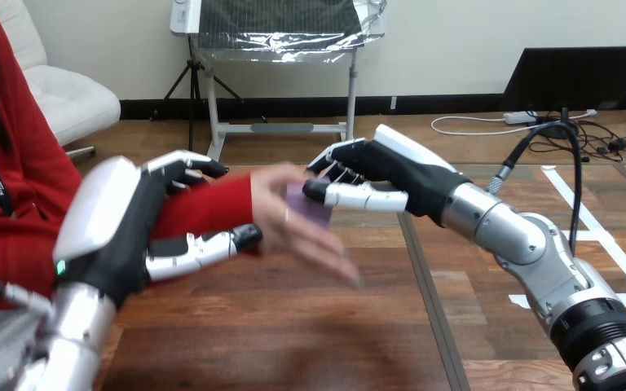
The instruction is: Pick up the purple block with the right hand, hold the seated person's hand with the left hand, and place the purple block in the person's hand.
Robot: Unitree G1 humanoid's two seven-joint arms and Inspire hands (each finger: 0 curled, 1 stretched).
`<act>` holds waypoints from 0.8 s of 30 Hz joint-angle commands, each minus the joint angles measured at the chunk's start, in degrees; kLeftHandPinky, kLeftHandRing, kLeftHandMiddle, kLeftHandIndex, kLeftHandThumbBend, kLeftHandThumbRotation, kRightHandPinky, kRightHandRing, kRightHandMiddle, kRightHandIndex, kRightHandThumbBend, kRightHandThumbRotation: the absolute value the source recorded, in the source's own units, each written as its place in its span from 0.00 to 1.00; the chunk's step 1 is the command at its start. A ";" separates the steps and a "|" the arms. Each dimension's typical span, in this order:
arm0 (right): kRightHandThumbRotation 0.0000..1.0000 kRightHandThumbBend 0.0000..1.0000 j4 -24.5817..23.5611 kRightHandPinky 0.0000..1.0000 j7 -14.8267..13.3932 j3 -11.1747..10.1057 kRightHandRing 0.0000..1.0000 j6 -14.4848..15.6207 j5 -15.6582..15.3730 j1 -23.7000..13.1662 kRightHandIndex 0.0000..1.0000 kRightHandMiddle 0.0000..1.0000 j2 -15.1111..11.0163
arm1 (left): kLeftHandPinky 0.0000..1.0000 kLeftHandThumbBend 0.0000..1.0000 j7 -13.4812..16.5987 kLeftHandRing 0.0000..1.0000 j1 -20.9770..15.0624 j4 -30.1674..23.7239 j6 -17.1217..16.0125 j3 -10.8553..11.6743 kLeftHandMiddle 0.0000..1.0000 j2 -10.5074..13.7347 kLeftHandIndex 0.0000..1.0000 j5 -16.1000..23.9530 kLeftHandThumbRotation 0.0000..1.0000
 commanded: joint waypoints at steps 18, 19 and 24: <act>1.00 1.00 0.21 0.62 3.33 -4.95 0.69 0.73 6.01 0.03 0.74 0.72 -0.65 | 0.67 1.00 -0.63 0.80 9.92 -4.92 -1.14 -0.86 0.85 -4.37 0.87 -2.93 0.74; 1.00 1.00 0.13 0.62 3.44 -5.02 0.70 0.83 6.14 0.12 0.74 0.72 -0.67 | 0.67 1.00 -0.77 0.81 10.13 -5.04 -1.19 -0.83 0.86 -4.42 0.87 -3.08 0.74; 1.00 0.99 -0.44 0.64 4.19 -5.80 0.71 0.99 7.01 0.99 0.77 0.75 -0.78 | 0.68 1.00 -0.35 0.82 11.75 -5.50 -1.85 -0.84 0.87 -5.05 0.88 -2.73 0.73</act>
